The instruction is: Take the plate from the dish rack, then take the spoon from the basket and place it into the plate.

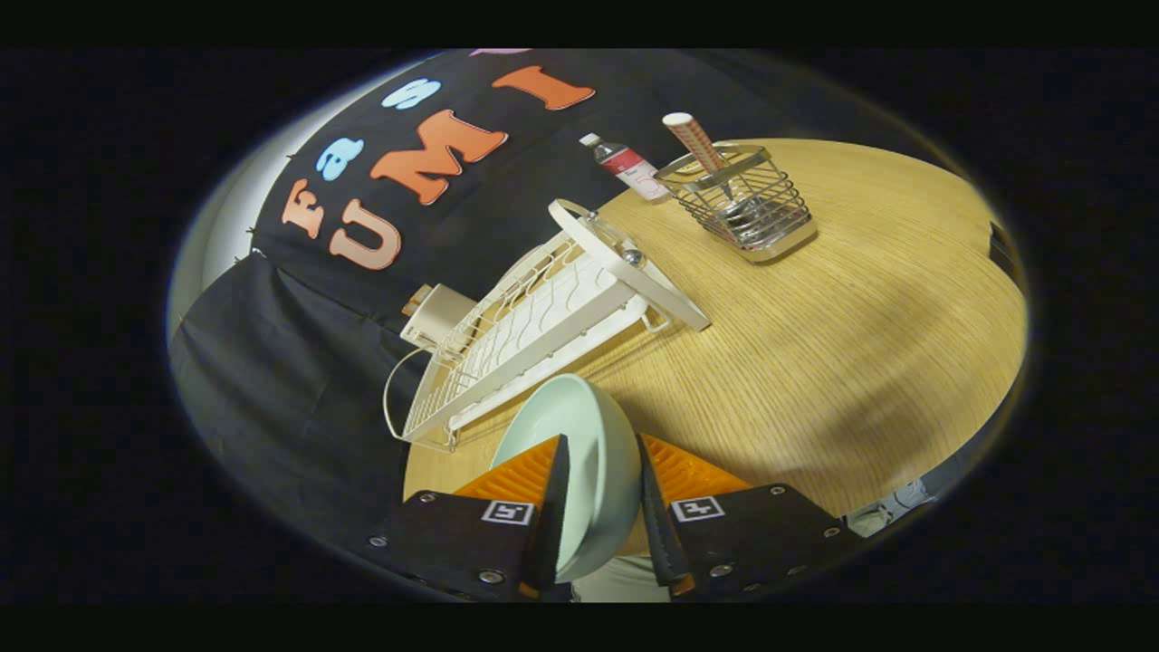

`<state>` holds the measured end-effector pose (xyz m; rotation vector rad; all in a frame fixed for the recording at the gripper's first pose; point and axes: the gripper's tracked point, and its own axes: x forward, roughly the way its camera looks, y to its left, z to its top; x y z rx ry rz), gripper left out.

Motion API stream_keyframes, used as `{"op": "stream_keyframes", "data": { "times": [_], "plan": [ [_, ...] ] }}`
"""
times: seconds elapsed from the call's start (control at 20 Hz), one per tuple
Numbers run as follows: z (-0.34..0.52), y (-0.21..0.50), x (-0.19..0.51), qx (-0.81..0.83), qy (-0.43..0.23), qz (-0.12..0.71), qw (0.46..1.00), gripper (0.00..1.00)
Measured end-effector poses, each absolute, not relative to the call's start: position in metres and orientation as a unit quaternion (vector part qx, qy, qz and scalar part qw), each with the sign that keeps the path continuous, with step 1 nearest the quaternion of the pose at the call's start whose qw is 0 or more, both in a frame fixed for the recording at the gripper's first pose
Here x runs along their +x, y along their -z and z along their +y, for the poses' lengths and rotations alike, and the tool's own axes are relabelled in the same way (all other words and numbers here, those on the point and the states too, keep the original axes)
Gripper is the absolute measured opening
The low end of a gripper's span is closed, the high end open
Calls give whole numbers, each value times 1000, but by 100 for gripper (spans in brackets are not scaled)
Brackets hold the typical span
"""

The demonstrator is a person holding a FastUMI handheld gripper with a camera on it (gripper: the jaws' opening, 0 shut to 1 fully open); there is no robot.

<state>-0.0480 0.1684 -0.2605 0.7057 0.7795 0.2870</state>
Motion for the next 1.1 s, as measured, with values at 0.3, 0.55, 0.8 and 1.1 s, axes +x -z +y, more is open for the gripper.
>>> {"op": "stream_keyframes", "data": {
  "times": [0.3, 0.55, 0.8, 1.1],
  "plan": [
    [145, 250, -35, 347, -125, 347, 862, 76],
    [97, 243, -19, 302, -77, 304, 900, 98],
    [50, 211, 1, 271, -29, 228, 935, 98],
    [4, 175, 24, 152, 13, 158, 976, 98]
  ]
}}
